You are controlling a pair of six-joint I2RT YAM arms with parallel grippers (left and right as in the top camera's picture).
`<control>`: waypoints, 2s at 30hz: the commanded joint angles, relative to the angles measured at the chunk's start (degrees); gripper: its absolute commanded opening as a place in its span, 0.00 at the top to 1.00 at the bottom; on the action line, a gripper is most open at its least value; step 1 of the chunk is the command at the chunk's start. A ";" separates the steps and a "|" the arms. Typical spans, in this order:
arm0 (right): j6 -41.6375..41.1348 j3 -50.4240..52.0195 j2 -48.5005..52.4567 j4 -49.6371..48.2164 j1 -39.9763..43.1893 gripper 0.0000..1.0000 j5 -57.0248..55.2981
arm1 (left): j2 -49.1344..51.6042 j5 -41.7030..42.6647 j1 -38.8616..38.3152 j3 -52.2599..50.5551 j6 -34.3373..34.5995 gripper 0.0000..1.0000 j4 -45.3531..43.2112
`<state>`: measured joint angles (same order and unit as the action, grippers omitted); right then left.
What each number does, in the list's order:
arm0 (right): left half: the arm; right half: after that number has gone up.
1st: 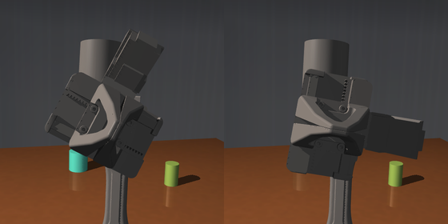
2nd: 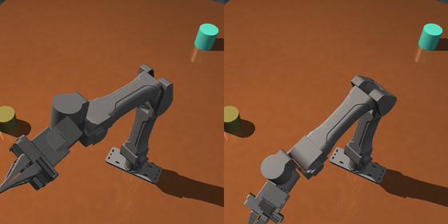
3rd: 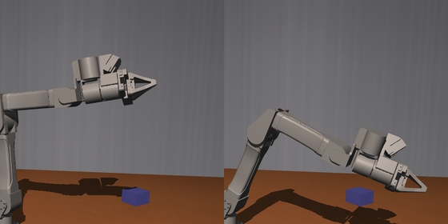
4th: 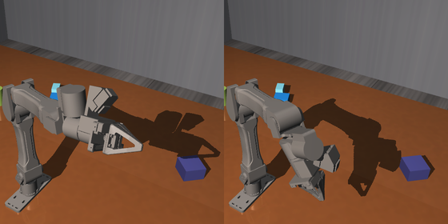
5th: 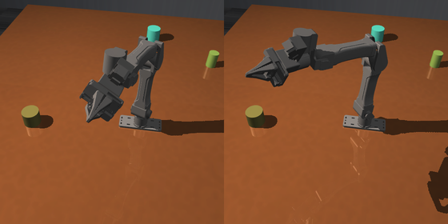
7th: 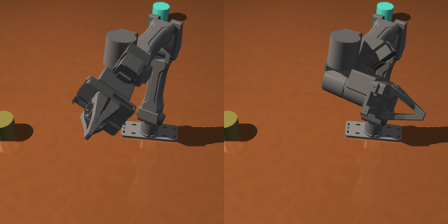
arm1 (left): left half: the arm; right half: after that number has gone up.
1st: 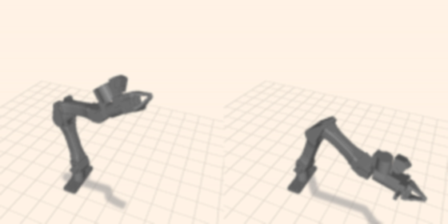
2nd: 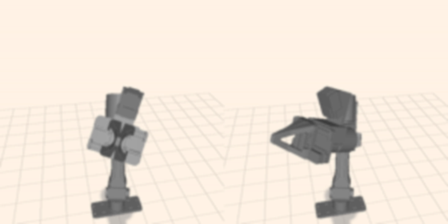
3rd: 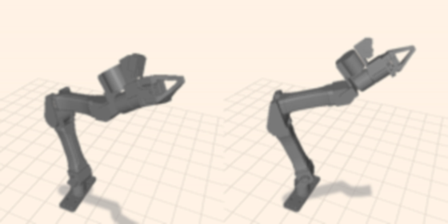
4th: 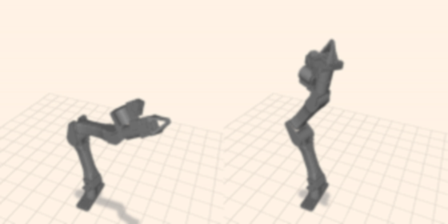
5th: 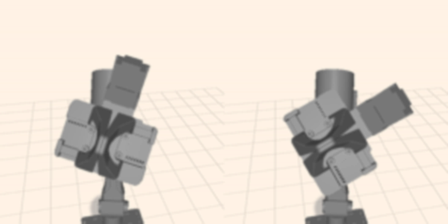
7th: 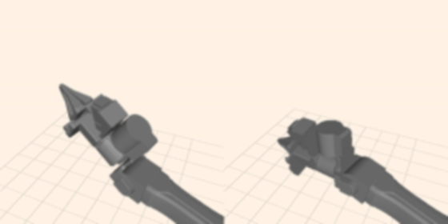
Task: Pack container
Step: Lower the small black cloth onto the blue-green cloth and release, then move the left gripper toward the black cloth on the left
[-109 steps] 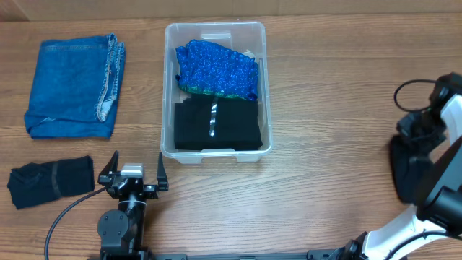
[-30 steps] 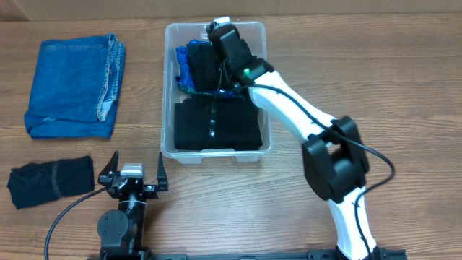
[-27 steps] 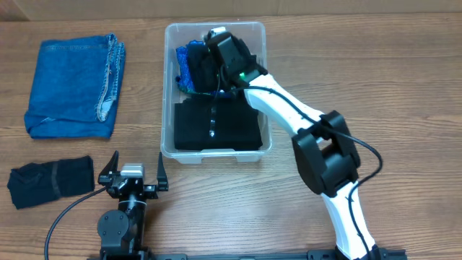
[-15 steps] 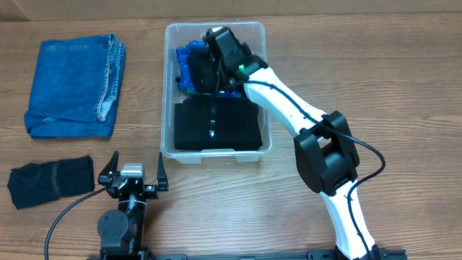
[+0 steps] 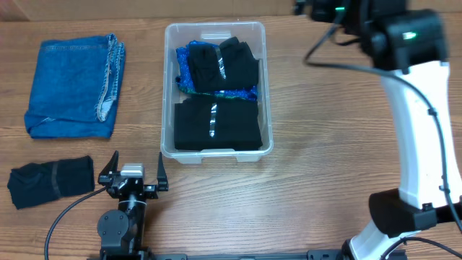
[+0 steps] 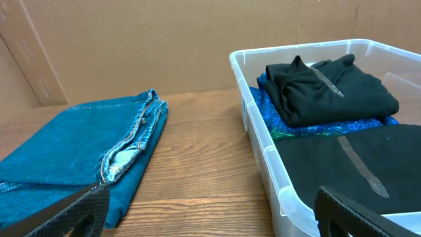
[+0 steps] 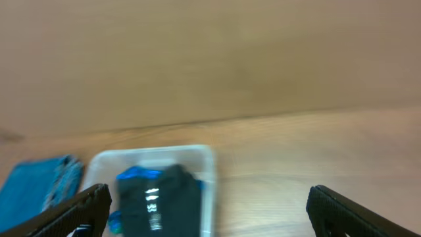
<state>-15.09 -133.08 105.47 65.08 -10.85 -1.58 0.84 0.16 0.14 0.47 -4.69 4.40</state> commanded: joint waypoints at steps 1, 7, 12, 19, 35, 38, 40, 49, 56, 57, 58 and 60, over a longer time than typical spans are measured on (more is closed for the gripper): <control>-5.09 0.37 1.81 4.92 7.89 0.00 -0.42 | -0.57 -0.59 0.37 -0.20 -0.50 0.00 -0.11; -7.45 0.68 1.92 13.86 20.41 0.00 -0.48 | -0.57 -0.72 0.37 -0.20 -0.48 0.00 -0.11; -7.48 0.68 1.92 17.27 26.69 0.00 -0.63 | -0.57 -0.68 0.37 -0.20 -0.44 0.00 -0.44; -7.48 0.68 1.92 19.50 28.28 0.00 -0.63 | -0.55 6.16 0.22 -0.15 6.62 0.00 -2.16; -7.48 0.68 1.92 19.50 28.28 0.00 -0.63 | 15.98 4.85 0.20 43.58 21.44 0.00 41.81; -7.48 0.68 1.92 19.50 28.28 0.00 -0.63 | 22.95 17.57 0.22 50.21 21.46 0.00 48.24; -7.48 0.68 1.92 19.50 28.28 0.00 -0.63 | 25.51 21.31 0.22 49.96 21.44 0.00 49.00; -7.48 0.68 1.92 19.50 28.28 0.00 -0.63 | 38.49 -0.48 0.26 49.16 43.54 0.00 54.38; -7.48 0.68 1.92 19.50 28.28 0.00 -0.63 | 54.86 -16.83 0.28 49.18 50.07 0.00 62.03; -7.48 0.68 1.92 19.50 28.28 0.00 -0.63 | 57.05 -17.77 0.50 49.29 49.42 0.00 61.99; -7.48 0.68 1.92 19.50 28.28 0.00 -0.63 | 59.76 -17.11 1.36 49.94 47.65 0.00 62.01; -7.48 0.68 1.92 19.50 28.28 0.00 -0.63 | 63.23 -14.58 3.26 52.41 42.47 0.00 62.66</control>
<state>-22.31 -131.98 107.98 84.86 17.50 -1.89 59.02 -12.47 0.75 49.45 42.44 66.28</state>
